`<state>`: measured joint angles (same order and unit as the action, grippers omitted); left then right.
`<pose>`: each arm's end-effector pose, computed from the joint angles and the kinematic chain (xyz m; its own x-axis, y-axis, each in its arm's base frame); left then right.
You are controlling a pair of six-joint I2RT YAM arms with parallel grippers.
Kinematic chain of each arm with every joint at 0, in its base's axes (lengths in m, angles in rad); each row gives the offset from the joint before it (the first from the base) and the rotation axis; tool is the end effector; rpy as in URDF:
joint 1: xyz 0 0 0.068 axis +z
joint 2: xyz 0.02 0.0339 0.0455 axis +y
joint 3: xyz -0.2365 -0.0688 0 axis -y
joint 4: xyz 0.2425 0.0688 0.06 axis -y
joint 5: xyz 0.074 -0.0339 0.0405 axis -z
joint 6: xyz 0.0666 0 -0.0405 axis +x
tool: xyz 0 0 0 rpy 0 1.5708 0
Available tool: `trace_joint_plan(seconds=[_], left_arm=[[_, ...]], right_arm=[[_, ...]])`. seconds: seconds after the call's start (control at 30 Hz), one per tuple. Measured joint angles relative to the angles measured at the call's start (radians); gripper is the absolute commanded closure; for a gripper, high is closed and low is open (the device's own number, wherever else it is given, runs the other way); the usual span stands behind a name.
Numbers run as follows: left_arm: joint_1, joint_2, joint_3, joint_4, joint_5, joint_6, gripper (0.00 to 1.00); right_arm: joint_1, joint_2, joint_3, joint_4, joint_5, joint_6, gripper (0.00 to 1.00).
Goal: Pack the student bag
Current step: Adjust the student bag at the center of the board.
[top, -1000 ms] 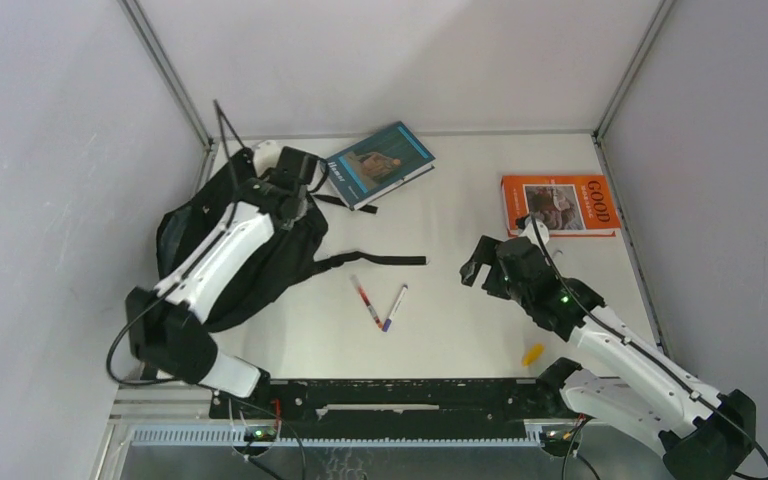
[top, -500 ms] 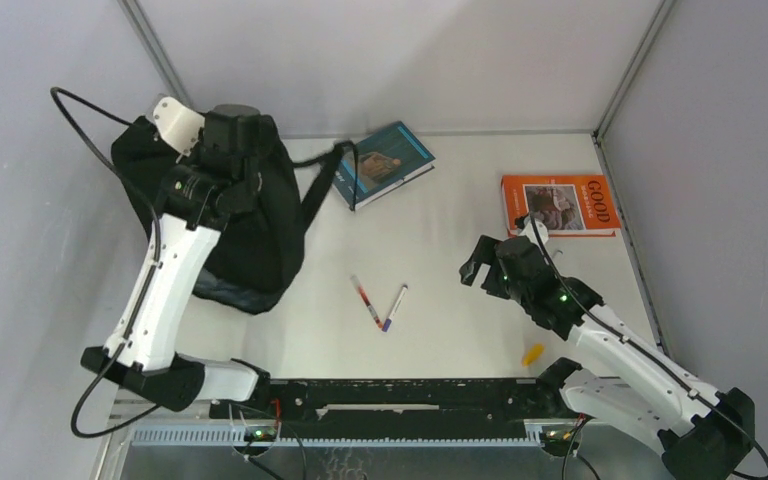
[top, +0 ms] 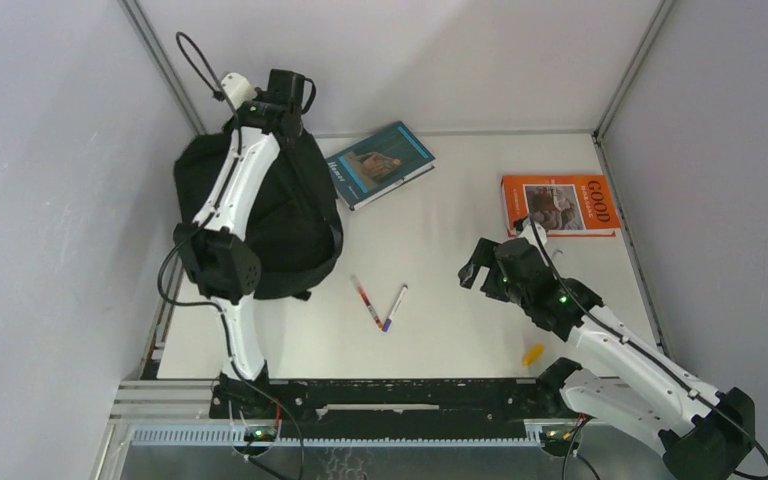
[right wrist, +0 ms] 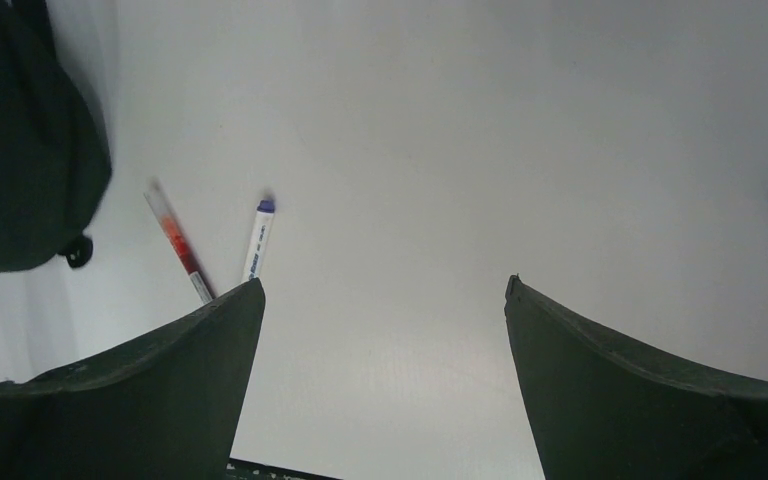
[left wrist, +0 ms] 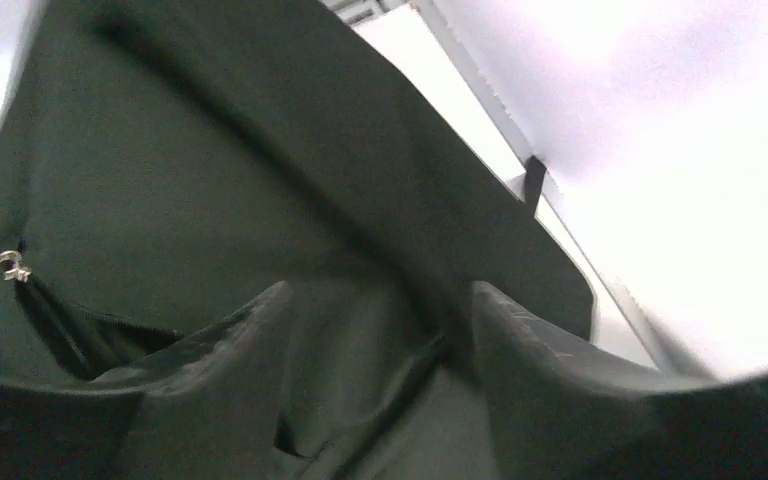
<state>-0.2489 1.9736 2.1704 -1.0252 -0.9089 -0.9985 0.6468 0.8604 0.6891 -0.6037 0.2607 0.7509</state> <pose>0.4166 -0.0517 0.3526 -0.0795 -0.5129 -0.8548 -0.7983 0.5463 -0.2535 0.1810 0.1151 0.2138 -0.7052 0.2935 -0.6453 0.0627 0.9325 0.3556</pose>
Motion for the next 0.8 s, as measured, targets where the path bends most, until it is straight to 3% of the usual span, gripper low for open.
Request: trace_joint_plan(seconds=[0.07,0.17,0.33,0.5,0.63,0.8], left_arm=[[0.015,0.048,0.009,-0.008,0.020,0.026,0.03],[0.028,0.069,0.010,-0.015,0.054,0.077,0.01],[0.015,-0.005,-0.064,0.060,0.112,0.259,0.10],[-0.090,-0.277,-0.402,0.150,0.185,0.467,0.12],[-0.156,-0.477,-0.680,0.168,0.328,0.559,0.06],[-0.180,-0.527,-0.870,0.139,0.436,0.645,0.03]], right_arm=[[0.002,-0.008,-0.006,-0.001,0.000,0.004,0.02],[0.004,-0.010,-0.014,-0.004,0.000,0.012,0.02],[0.004,-0.001,-0.017,-0.006,0.000,0.014,0.01],[0.004,0.035,-0.017,0.012,-0.002,0.014,0.01],[0.004,0.072,-0.017,0.039,-0.014,0.011,0.01],[0.004,0.105,-0.019,0.076,-0.041,-0.001,0.01]])
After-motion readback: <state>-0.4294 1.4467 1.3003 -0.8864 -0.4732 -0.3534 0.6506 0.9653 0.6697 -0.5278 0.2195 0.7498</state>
